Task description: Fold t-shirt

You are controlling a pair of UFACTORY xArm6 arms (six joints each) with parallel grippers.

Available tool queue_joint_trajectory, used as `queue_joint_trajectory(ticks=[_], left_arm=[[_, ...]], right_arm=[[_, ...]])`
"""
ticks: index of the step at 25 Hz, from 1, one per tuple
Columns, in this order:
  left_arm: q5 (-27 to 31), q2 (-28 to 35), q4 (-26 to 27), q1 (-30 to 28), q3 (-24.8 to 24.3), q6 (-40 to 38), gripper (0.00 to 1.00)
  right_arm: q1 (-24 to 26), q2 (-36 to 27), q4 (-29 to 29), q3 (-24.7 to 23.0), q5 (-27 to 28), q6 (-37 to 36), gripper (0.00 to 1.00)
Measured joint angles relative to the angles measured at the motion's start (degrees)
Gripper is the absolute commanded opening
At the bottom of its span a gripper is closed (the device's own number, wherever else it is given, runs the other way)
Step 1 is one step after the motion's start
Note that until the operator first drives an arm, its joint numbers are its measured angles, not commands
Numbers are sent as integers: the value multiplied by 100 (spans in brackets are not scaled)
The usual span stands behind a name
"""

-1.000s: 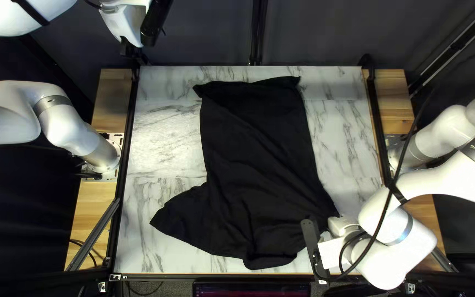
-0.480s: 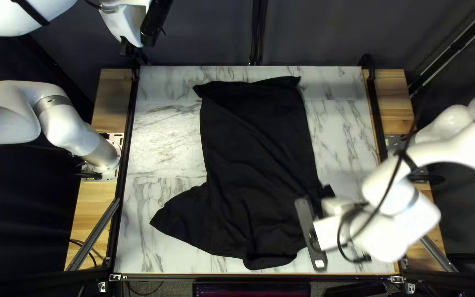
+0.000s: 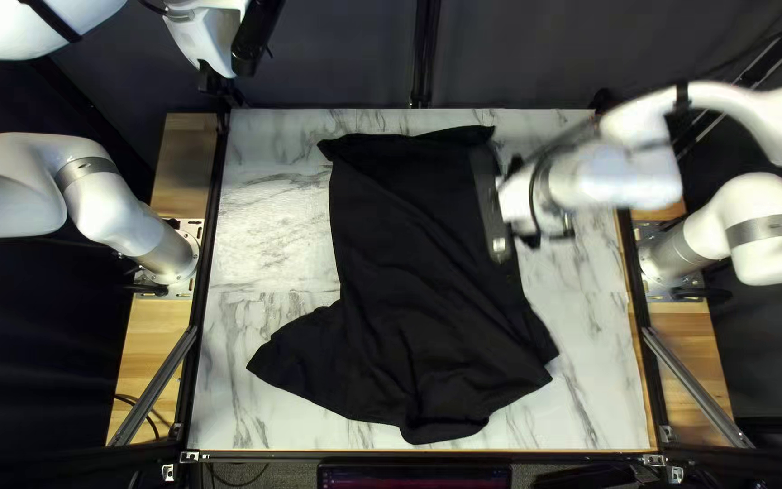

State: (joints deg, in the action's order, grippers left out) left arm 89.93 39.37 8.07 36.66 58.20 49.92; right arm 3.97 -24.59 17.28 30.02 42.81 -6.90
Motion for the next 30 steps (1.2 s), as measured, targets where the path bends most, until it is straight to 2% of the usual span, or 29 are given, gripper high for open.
queue_joint_trajectory(ticks=[3,6,11,14,21,23,26,30], left_arm=[[0,0,0,0,0,0,100],[0,0,0,0,0,0,100],[0,0,0,0,0,0,100],[0,0,0,0,0,0,100],[0,0,0,0,0,0,100],[0,0,0,0,0,0,100],[0,0,0,0,0,0,100],[0,0,0,0,0,0,100]], right_arm=[[10,-9,7,-21,-8,-18,100],[274,88,-104,-50,-60,-533,100],[1376,586,-449,84,-246,-1923,100],[1898,881,-538,156,-514,-2407,100],[2036,922,-617,118,-641,-2678,100],[2191,965,-881,90,-725,-3147,100],[2749,1241,-1570,332,-703,-3984,100],[2964,1755,-2150,858,-472,-3848,100]])
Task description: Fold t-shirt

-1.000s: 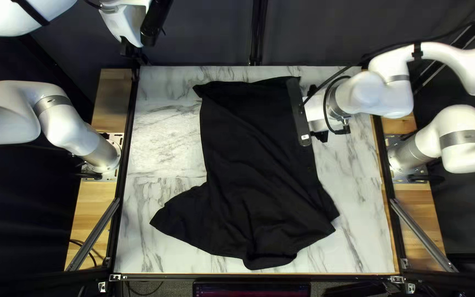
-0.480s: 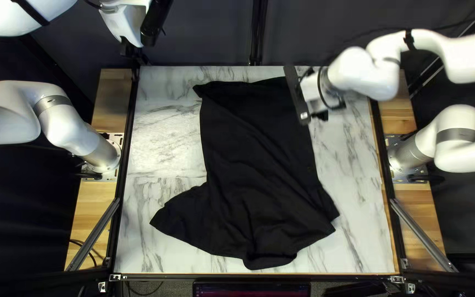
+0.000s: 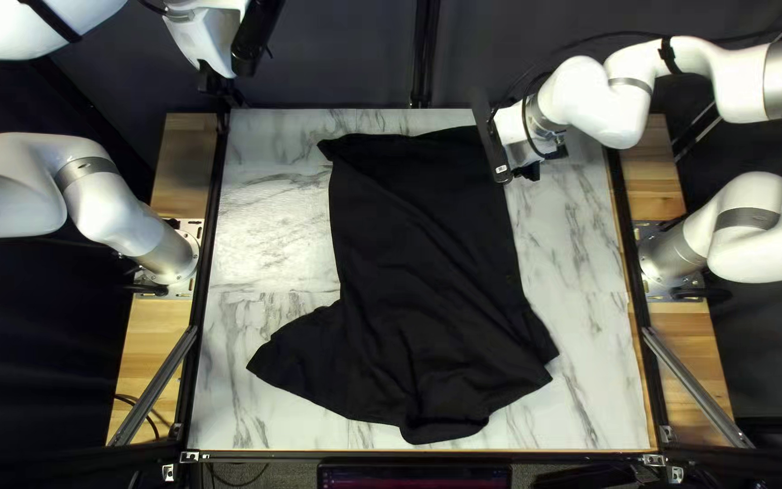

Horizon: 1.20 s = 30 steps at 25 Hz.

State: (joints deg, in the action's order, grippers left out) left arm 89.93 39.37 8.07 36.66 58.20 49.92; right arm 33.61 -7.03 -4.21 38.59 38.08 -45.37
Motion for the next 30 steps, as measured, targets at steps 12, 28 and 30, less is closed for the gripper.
queue_joint_trajectory(ticks=[12,28,30], left_arm=[[0,0,0,0,0,0,100],[0,0,0,0,0,0,100],[0,0,0,0,0,0,100]], right_arm=[[-3,266,-461,257,96,194,100],[-996,94,-1389,-157,-1151,3688,100],[-997,92,-1391,-160,-1155,3692,100]])
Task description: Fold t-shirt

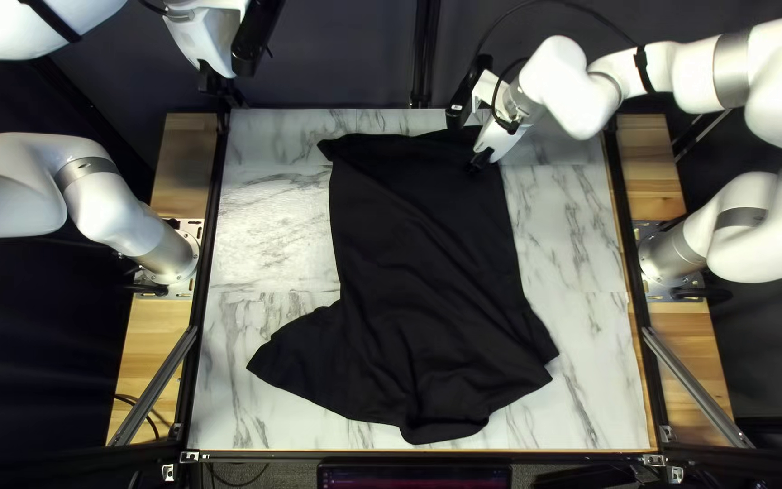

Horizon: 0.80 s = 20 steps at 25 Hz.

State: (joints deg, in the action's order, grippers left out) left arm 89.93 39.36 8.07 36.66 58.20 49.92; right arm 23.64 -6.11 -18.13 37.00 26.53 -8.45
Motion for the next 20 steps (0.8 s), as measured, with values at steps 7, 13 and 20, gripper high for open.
queue_joint_trajectory(ticks=[7,13,20], left_arm=[[0,0,0,0,0,0,100],[0,0,0,0,0,0,100],[0,0,0,0,0,0,100]], right_arm=[[-129,444,646,181,-289,1930,100],[-220,643,1582,212,-636,3737,100],[-221,646,1611,213,-648,3782,100]])
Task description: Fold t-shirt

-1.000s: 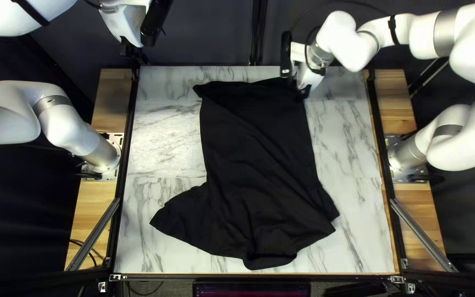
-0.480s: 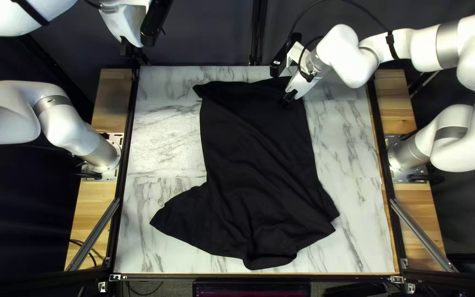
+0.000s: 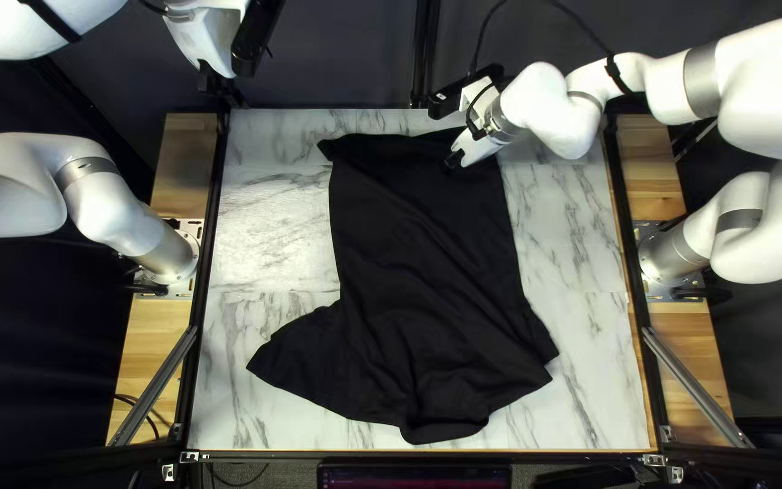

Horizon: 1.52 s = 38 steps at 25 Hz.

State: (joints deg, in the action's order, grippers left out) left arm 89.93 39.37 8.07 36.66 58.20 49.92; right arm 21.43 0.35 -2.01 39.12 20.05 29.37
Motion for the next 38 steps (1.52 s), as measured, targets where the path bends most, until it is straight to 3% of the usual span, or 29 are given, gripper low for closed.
queue_joint_trajectory(ticks=[20,24,29,34,38], left_arm=[[0,0,0,0,0,0,100],[0,0,0,0,0,0,100],[0,0,0,0,0,0,100],[0,0,0,0,0,0,100],[0,0,0,0,0,0,100]], right_arm=[[4,13,-3,1,-13,-5,100],[110,309,86,103,-258,148,100],[339,724,1000,421,-495,1117,100],[514,957,2181,830,-187,2303,100],[629,1081,2729,999,150,2975,100]])
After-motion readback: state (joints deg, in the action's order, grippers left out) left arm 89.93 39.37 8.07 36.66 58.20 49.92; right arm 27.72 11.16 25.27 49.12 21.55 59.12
